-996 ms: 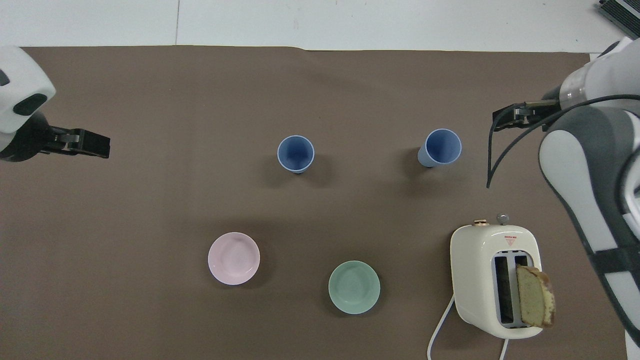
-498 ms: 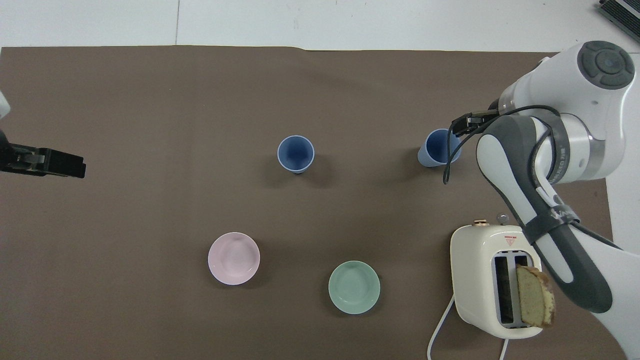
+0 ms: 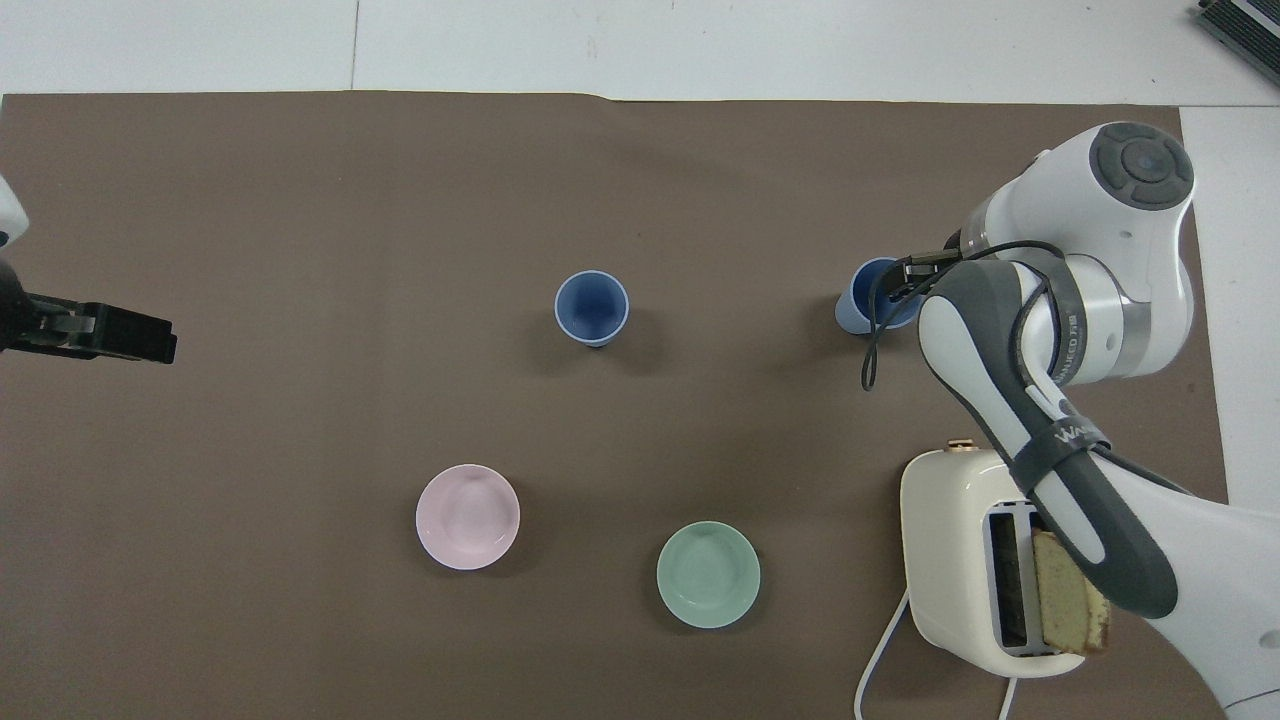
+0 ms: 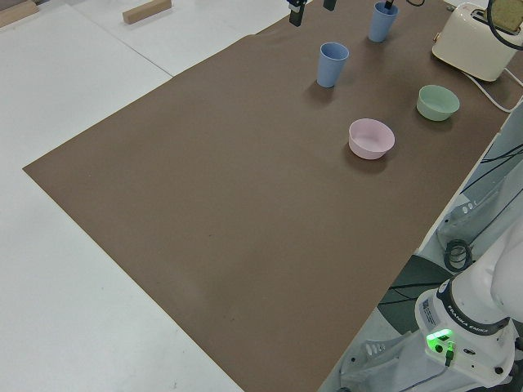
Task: Stack blue cups with both arms
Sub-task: 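Close the right gripper on the second blue cup's rim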
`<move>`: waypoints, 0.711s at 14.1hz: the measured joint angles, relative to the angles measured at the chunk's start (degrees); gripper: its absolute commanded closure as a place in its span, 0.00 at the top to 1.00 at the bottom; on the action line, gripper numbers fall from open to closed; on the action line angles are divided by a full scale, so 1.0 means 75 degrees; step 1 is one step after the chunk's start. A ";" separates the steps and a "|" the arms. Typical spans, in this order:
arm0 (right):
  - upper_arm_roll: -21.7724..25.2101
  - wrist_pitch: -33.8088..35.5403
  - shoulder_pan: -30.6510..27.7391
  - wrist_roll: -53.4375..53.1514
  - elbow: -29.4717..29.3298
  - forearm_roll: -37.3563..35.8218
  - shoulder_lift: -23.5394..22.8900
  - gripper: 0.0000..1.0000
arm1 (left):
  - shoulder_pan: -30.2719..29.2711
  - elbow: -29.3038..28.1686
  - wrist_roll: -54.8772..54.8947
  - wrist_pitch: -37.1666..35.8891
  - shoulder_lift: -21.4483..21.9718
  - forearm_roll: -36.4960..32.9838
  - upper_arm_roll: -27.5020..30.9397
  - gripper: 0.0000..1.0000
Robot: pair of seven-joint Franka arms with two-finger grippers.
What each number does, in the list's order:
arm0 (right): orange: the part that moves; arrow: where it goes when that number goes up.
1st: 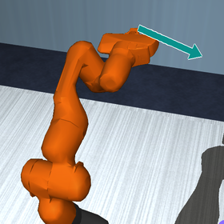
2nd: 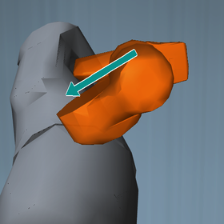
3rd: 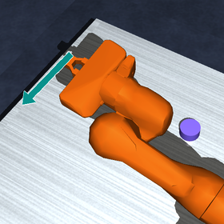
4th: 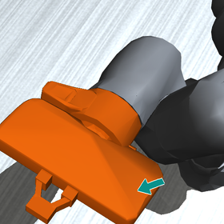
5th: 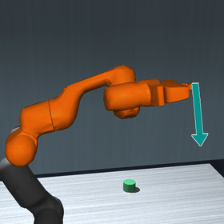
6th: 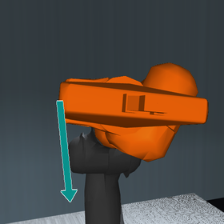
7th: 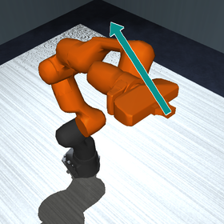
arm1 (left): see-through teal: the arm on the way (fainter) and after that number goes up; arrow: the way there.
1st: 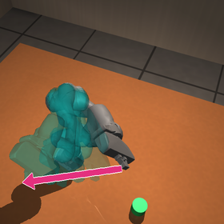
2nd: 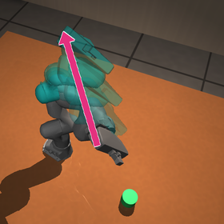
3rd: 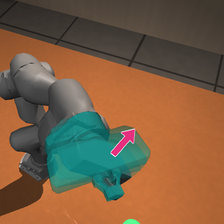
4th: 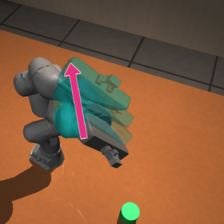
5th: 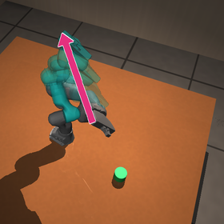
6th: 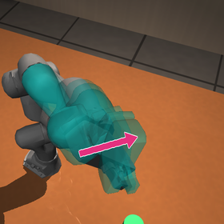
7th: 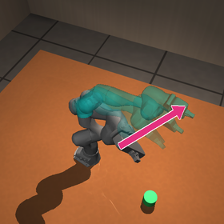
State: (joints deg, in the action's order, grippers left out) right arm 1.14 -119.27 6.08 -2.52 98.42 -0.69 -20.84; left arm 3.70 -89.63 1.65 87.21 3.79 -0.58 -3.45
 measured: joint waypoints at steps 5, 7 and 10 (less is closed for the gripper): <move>-0.0001 0.0000 0.0040 0.0000 0.0030 0.0404 0.0003 0.00 | -0.0007 0.0010 0.0002 -0.0226 0.0138 0.0000 0.0031 1.00; -0.0002 -0.0003 0.0041 -0.0001 0.0017 0.0457 0.0041 0.00 | -0.0012 0.0010 0.0002 -0.0230 0.0138 0.0000 0.0035 1.00; -0.0003 0.0011 0.0065 -0.0285 -0.0010 0.0501 0.0369 0.00 | -0.0015 0.0010 0.0002 -0.0233 0.0138 0.0000 0.0036 1.00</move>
State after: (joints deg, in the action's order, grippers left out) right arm 1.12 -119.19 6.57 -4.66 98.35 3.06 -18.08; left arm 3.59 -89.56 1.66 85.46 4.83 -0.58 -3.18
